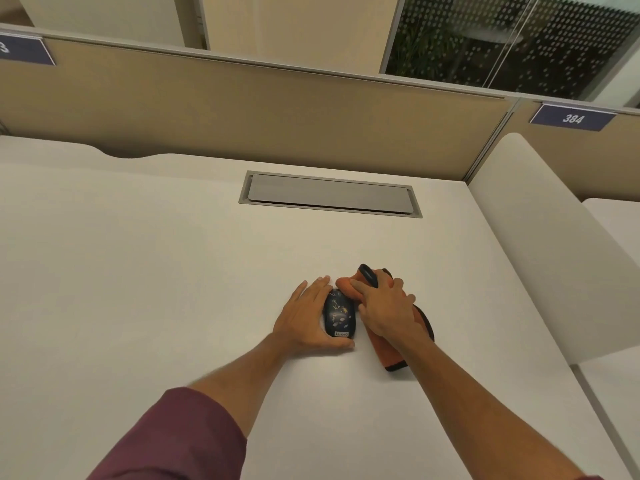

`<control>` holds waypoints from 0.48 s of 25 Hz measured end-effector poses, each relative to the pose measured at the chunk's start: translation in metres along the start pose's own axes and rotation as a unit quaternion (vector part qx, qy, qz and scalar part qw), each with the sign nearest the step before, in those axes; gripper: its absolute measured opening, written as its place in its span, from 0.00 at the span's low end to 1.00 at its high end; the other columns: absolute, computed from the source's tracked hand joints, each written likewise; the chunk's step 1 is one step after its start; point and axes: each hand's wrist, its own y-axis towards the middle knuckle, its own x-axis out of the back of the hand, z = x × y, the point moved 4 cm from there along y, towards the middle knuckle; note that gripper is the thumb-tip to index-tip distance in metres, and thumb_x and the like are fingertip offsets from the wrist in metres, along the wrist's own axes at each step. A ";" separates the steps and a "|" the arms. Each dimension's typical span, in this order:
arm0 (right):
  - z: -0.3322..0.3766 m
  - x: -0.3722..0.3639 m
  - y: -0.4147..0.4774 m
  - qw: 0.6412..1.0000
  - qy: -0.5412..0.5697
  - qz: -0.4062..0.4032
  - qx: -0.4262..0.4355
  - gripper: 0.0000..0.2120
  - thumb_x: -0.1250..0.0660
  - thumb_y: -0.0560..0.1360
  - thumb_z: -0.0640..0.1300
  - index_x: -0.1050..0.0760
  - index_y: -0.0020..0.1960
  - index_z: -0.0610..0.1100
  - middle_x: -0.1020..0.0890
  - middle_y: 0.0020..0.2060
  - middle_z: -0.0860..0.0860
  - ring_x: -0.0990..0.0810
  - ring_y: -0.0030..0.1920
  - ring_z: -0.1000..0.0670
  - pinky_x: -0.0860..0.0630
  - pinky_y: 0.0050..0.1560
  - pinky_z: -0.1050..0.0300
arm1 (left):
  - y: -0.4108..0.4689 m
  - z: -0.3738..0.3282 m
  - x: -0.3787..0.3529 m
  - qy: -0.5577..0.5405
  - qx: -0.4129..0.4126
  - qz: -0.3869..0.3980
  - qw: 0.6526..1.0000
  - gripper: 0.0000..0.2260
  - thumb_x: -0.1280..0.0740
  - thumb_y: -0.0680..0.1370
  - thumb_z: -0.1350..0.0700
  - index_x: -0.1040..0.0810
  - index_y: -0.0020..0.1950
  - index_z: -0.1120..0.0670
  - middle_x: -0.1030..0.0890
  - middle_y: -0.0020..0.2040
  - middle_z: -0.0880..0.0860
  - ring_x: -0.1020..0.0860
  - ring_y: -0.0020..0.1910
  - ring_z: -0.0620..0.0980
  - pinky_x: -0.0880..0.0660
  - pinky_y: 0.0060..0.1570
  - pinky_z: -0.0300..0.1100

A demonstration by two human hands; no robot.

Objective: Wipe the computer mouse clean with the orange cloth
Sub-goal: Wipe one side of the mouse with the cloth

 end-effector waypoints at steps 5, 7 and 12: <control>-0.003 0.009 0.002 0.999 0.020 -0.009 -0.026 0.23 0.39 0.80 0.52 0.39 0.73 0.62 0.41 0.76 0.44 0.39 0.72 0.36 0.38 0.69 0.32 | -0.002 -0.001 0.001 -0.003 0.008 0.000 1.000 0.55 0.37 0.61 0.19 0.45 0.79 0.48 0.44 0.80 0.47 0.48 0.79 0.43 0.52 0.78 0.50; 0.004 0.009 0.002 0.997 0.071 -0.011 0.003 0.22 0.42 0.81 0.52 0.41 0.74 0.64 0.43 0.77 0.45 0.40 0.73 0.37 0.39 0.69 0.32 | -0.001 -0.004 0.005 -0.025 0.001 -0.008 1.000 0.52 0.35 0.61 0.20 0.44 0.78 0.44 0.41 0.79 0.45 0.45 0.78 0.42 0.50 0.78 0.51; 0.000 -0.007 -0.003 0.997 0.080 0.009 -0.005 0.24 0.44 0.81 0.50 0.43 0.74 0.65 0.44 0.77 0.46 0.42 0.73 0.37 0.41 0.69 0.32 | -0.001 -0.004 0.005 -0.007 0.000 -0.002 1.000 0.54 0.35 0.62 0.21 0.44 0.79 0.48 0.42 0.80 0.47 0.47 0.78 0.42 0.51 0.78 0.50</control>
